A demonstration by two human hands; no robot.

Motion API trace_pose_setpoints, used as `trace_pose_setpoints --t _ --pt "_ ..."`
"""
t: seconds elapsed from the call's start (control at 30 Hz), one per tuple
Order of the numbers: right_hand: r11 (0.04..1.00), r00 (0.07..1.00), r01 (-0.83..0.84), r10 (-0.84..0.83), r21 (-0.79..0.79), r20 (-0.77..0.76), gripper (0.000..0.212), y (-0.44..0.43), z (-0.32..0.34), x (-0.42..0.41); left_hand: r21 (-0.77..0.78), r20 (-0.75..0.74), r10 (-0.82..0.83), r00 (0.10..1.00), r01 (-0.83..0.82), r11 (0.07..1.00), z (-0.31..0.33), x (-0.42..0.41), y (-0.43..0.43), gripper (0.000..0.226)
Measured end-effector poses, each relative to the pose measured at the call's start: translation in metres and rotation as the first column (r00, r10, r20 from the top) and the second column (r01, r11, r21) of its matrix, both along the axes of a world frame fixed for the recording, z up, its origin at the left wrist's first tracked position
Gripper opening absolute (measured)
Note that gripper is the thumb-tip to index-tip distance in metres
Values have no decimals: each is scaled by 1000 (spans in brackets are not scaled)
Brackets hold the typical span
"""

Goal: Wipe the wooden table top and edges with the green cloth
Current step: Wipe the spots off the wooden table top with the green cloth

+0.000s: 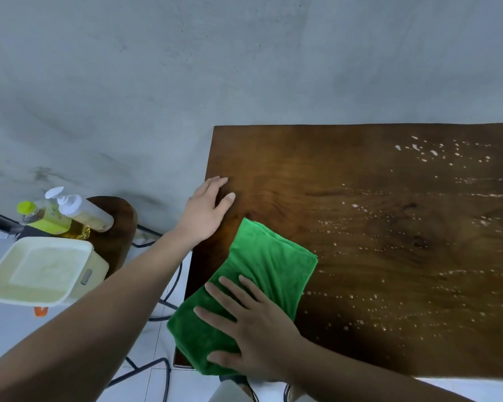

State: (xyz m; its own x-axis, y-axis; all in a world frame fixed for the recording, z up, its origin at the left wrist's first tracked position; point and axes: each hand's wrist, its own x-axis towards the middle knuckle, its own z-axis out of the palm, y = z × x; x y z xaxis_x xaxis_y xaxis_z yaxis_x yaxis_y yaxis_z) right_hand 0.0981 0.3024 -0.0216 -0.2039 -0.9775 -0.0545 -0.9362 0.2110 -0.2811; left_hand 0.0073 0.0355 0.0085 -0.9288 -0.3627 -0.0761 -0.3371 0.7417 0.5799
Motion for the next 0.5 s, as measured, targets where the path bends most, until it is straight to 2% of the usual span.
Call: trace_pose_setpoints --t 0.2,0.5 --pt "996 998 65 -63 62 -32 80 30 5 -28 -185 -18 -2 1000 -1 983 -7 -3 24 59" --pt "927 922 375 -370 26 -110 81 89 3 -102 -247 37 -43 998 51 968 -9 -11 50 65"
